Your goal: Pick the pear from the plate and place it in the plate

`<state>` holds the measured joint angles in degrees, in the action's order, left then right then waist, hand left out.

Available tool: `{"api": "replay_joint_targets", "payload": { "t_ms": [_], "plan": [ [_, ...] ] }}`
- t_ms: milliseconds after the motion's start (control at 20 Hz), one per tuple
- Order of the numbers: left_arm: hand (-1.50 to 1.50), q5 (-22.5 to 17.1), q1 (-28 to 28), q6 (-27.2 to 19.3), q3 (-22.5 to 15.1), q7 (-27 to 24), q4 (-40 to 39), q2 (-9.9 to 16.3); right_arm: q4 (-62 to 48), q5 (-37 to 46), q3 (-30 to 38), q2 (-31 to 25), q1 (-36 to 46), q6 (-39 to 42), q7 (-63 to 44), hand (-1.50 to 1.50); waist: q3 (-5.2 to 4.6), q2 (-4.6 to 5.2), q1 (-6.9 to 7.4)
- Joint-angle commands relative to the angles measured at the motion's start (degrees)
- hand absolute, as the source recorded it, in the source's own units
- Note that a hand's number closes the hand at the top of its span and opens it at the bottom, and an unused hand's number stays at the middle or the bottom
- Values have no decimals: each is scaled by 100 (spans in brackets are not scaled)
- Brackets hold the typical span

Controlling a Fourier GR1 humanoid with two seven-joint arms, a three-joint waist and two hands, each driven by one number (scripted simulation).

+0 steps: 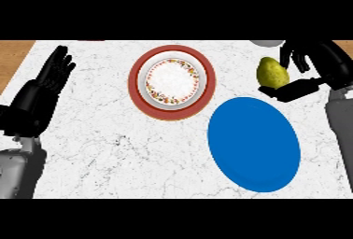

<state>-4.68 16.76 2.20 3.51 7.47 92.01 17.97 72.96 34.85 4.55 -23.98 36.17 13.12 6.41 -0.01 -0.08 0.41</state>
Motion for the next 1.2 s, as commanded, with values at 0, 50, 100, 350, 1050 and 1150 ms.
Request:
{"api": "replay_joint_targets", "payload": {
  "t_ms": [0, 50, 100, 350, 1050, 1150],
  "plan": [
    [0, 9, -234, 145, 69, -483, -344, -54, 229, -29, -331, 653, 591, 82, -585, 150, -5, 11, 11],
    [0, -62, -90, 103, 60, -71, -77, -62, 82, 15, -430, 715, 575, 97, -454, 150, -1, 9, 17],
    [0, 87, -70, 64, 51, 38, 55, -18, -29, 110, -416, 687, 533, 38, -401, 150, 1, 9, 2],
    [0, 111, -46, 14, -69, 221, 353, -141, -598, 178, -541, 1372, 1568, -42, -1142, 150, 0, 17, 62],
    [0, 228, -215, 117, -80, 6, 274, -290, -3862, 714, -641, 2373, 3035, -1656, -883, 150, -1, 78, 225],
    [0, 131, 243, 166, 80, -8, -198, -257, -4081, 337, -1173, 2393, 3091, -2093, -1131, 150, -2, 81, 238]
  ]
}}
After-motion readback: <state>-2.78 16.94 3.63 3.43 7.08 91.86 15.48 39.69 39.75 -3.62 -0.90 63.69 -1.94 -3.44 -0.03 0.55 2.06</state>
